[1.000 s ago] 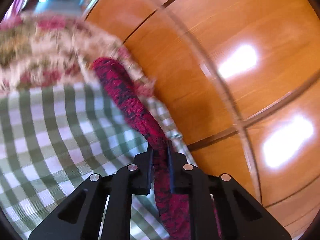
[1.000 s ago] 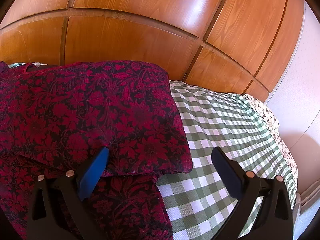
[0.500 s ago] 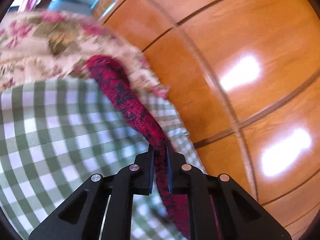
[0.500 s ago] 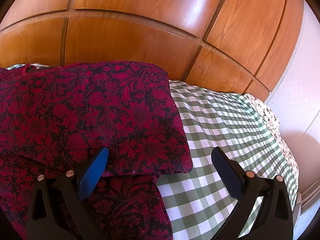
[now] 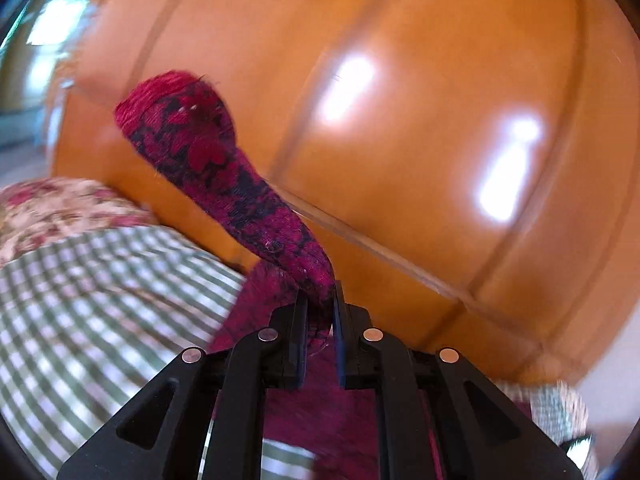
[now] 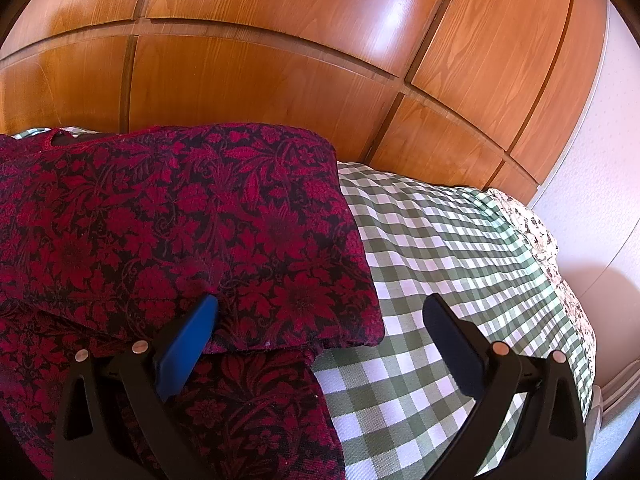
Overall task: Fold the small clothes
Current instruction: 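Fold the held sleeve across the sweater body with the left tool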
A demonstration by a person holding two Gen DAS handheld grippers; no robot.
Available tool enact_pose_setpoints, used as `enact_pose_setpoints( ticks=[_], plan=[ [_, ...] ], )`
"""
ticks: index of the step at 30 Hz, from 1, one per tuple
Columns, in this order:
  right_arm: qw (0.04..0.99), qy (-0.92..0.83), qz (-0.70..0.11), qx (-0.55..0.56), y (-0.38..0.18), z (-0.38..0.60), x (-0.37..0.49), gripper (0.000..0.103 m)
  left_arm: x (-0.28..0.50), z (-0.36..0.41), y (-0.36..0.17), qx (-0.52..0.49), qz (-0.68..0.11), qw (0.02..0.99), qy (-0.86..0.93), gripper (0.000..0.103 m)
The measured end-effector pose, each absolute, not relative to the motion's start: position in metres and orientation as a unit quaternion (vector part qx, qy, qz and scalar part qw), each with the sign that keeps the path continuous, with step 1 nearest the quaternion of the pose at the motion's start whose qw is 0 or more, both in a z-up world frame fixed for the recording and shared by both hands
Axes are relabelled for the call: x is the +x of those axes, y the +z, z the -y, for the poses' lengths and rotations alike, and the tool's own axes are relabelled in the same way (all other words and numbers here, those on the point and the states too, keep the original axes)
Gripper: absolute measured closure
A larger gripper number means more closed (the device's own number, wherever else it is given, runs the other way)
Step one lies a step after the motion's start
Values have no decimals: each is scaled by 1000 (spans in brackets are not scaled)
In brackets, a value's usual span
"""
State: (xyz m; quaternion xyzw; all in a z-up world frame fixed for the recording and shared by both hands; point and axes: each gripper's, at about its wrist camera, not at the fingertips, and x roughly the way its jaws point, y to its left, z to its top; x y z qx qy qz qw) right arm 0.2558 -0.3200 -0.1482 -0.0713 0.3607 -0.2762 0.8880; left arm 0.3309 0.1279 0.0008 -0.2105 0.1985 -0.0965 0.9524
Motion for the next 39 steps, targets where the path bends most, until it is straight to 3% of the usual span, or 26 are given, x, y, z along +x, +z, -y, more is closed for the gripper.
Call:
enact_pose_setpoints(
  ticks=[10,19,22,25,26,27,32,36,38,39],
  plan=[
    [888,-276,-360,-71,-148,320,256,2,315,23,-39,-18,-263,947,-183,94],
    [888,-277,-360,-69,-148,319,256,2,299,95,-84,46,-302,928,-215,93],
    [888,-277,-360,-69,-148,319,257,2,296,98,-88,35,-311,925,-218,75],
    [888,-278,-360,-69,-148,319,257,2,291,91,-89,9,-324,914,-244,47],
    [888,-278,-360,-69,-148,319,258,2,286,87,-89,1,-326,912,-251,30],
    [888,-277,-360,-69,-148,319,257,2,281,82,-88,-10,-323,910,-260,24],
    [899,-283,-329,-64,-141,317,249,2,251,40,-84,-62,-275,933,-223,24],
    [922,-266,-274,-60,-121,309,231,2,251,0,-98,-113,-296,940,-125,24],
    [941,-211,-257,-62,-104,295,228,9,259,-21,-111,-156,-327,928,-84,24],
    [946,-192,-256,-58,-100,291,228,19,265,-28,-118,-173,-343,920,-72,24]
  ],
)
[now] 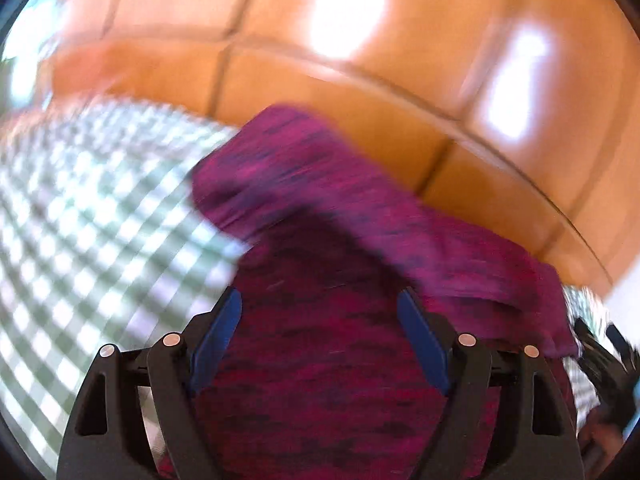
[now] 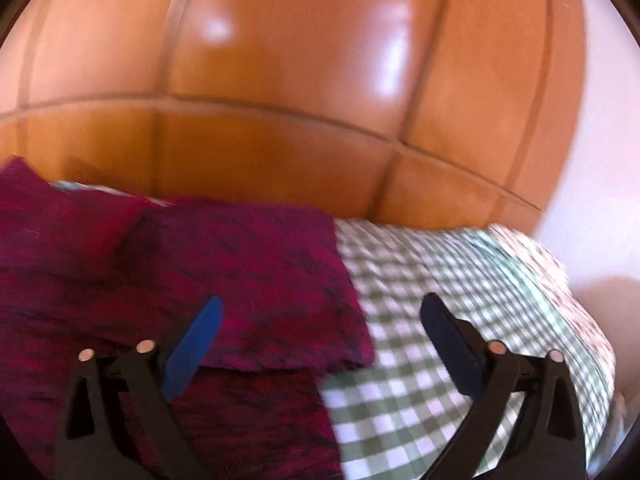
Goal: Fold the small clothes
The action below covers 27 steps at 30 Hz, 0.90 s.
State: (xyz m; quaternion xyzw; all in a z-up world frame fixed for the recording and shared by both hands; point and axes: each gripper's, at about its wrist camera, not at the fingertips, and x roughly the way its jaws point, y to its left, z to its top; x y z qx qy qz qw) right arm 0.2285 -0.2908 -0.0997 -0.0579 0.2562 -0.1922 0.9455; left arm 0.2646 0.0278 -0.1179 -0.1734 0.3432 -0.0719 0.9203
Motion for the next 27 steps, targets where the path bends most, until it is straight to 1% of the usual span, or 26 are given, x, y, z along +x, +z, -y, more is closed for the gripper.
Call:
enact_pose_setpoints(
  ticks=[1,3,4,5,8,9,10,11,12,13,15,17,19,23,25,26,27],
  plan=[
    [950,-154,-268,-35,-93,287,233,23,271,-34,-126,-188,-363,910,-62,24],
    [947,-77,-310,40,-91,287,249,24,277,-37,-135,-200,-388,898,-53,24],
    [938,-31,-331,97,-93,288,260,29,278,-34,-137,-199,-391,897,-53,24],
    [933,-8,-335,128,-94,288,267,32,278,-34,-136,-196,-390,898,-52,24],
    [916,28,-357,180,-105,282,297,34,277,-36,-137,-198,-389,898,-51,24],
    [909,33,-368,195,-110,279,306,39,276,-38,-138,-201,-389,898,-52,22],
    [899,42,-382,211,-117,275,317,55,276,-38,-138,-204,-389,897,-54,21],
    [892,50,-392,220,-121,272,326,66,277,-38,-138,-205,-389,896,-57,17],
    [891,45,-396,218,-121,272,328,78,276,-39,-139,-207,-390,895,-60,15],
    [898,45,-386,208,-117,271,330,88,277,-41,-139,-208,-391,895,-61,15],
    [916,40,-354,184,-105,269,324,91,277,-42,-140,-212,-393,893,-63,14],
    [931,19,-325,165,-95,272,318,91,279,-39,-141,-214,-393,892,-65,14],
    [931,8,-330,159,-100,278,320,91,281,-38,-142,-211,-395,892,-65,13],
    [924,-4,-361,124,-138,276,328,91,281,-37,-137,-215,-392,892,-64,12],
    [926,-2,-353,133,-145,280,325,90,273,-45,-123,-236,-366,898,-69,14],
    [926,0,-351,139,-145,282,325,90,269,-47,-113,-234,-346,905,-74,17],
    [926,2,-350,142,-146,282,325,90,266,-47,-101,-221,-326,916,-74,18]
  ],
)
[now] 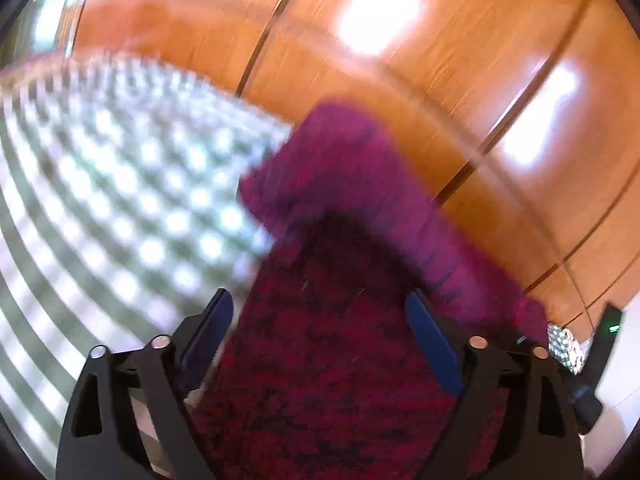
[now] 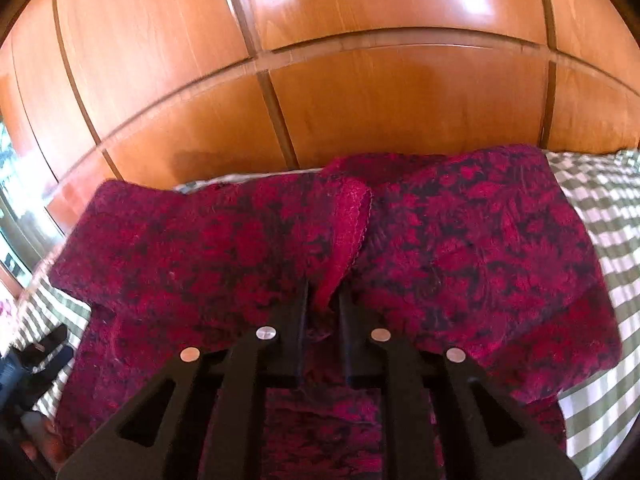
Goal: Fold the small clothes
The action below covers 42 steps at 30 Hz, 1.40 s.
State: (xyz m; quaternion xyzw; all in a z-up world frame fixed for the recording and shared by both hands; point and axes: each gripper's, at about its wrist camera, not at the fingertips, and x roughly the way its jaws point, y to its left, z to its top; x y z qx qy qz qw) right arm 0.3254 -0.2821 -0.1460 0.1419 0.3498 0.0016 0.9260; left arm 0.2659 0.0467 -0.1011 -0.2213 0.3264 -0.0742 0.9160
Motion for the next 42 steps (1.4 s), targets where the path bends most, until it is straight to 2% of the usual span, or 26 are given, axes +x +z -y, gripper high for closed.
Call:
enact_pose_setpoints(
  ticks=[2,5,7,9,12,15,20,24,27,30,32,36,42],
  plan=[
    [927,4,-346,146,-148,284,325,90,268,-41,-74,-180,-288,938,-70,18],
    [928,4,-343,148,-149,287,322,90,298,-34,-50,-155,-279,945,-65,18],
    [928,4,-342,148,-150,288,320,90,330,-28,-49,-137,-306,941,-53,26],
    [928,6,-341,154,-151,290,320,90,361,-26,-63,-102,-352,930,-13,46],
    [927,7,-340,160,-152,296,306,90,382,-41,-104,-102,-429,897,25,49],
    [927,4,-343,154,-153,295,307,90,372,-56,-129,-133,-412,902,7,40],
    [926,4,-344,155,-153,294,308,90,366,-44,-130,-89,-394,914,25,40],
    [926,5,-343,157,-152,294,307,90,365,-50,-129,-92,-390,915,44,24],
    [924,5,-349,155,-144,295,310,89,363,-53,-130,-96,-391,914,54,16],
    [930,5,-334,151,-125,298,310,91,365,-55,-131,-98,-391,914,57,13],
    [936,-7,-324,140,-117,300,311,98,364,-54,-132,-94,-390,914,60,13],
    [915,-39,-373,147,-149,312,320,103,364,-55,-132,-98,-390,914,59,13],
    [914,-14,-353,200,-158,328,312,103,355,-57,-123,-121,-389,912,51,12]
  ],
)
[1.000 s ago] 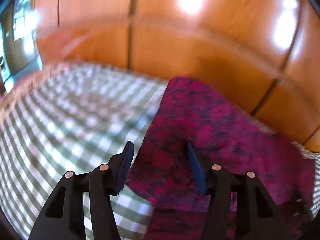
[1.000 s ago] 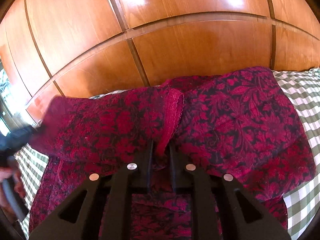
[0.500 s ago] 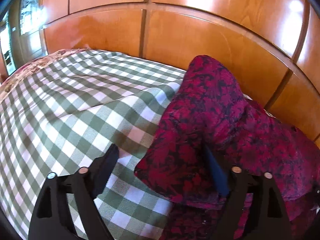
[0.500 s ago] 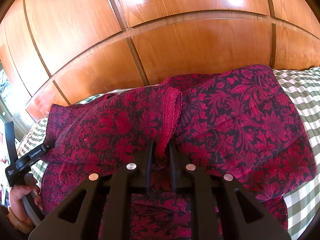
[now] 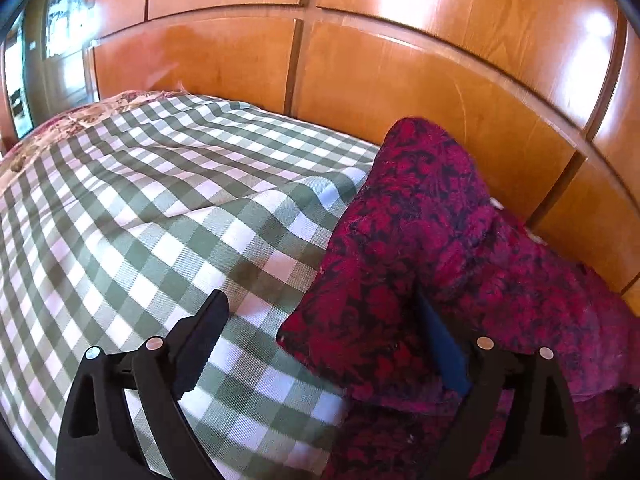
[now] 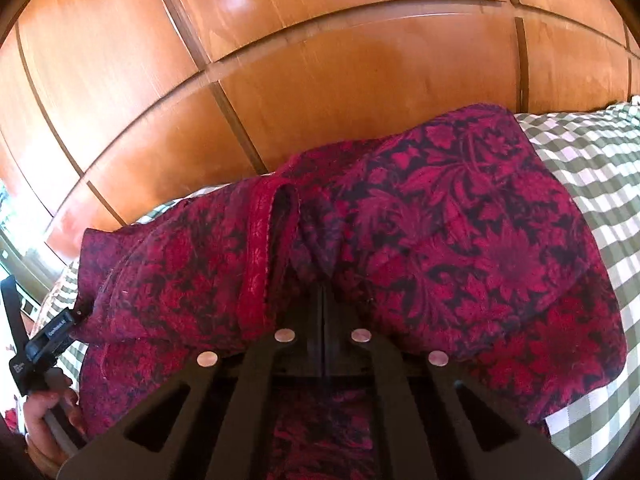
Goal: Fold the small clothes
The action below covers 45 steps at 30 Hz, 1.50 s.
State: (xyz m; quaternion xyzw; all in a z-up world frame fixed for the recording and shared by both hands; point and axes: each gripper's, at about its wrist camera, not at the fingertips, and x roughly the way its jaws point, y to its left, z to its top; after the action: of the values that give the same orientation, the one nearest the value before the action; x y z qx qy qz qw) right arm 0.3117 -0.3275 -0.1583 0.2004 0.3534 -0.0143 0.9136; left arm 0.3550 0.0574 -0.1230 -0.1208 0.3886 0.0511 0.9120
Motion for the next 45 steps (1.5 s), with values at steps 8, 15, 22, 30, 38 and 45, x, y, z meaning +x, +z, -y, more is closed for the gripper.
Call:
enact_pose_setpoints(
  ticks=[8,15,22,30,38,45],
  plan=[
    [917,-16,-349,194,-160,322,306,103,356,-40,-72,-92,-330,939,13,12],
    [917,-13,-345,201,-162,326,304,103,386,-30,-134,-48,-386,921,12,20],
    [915,-11,-345,209,-162,331,302,103,380,-37,-128,-59,-383,922,21,11],
    [931,-25,-286,224,-133,335,263,49,308,-58,-111,-123,-404,905,-56,9],
    [901,-7,-340,271,-135,343,196,33,241,-69,-122,-156,-423,882,-135,9],
    [892,1,-346,291,-137,365,124,47,195,-72,-127,-165,-430,860,-219,9]
  ],
)
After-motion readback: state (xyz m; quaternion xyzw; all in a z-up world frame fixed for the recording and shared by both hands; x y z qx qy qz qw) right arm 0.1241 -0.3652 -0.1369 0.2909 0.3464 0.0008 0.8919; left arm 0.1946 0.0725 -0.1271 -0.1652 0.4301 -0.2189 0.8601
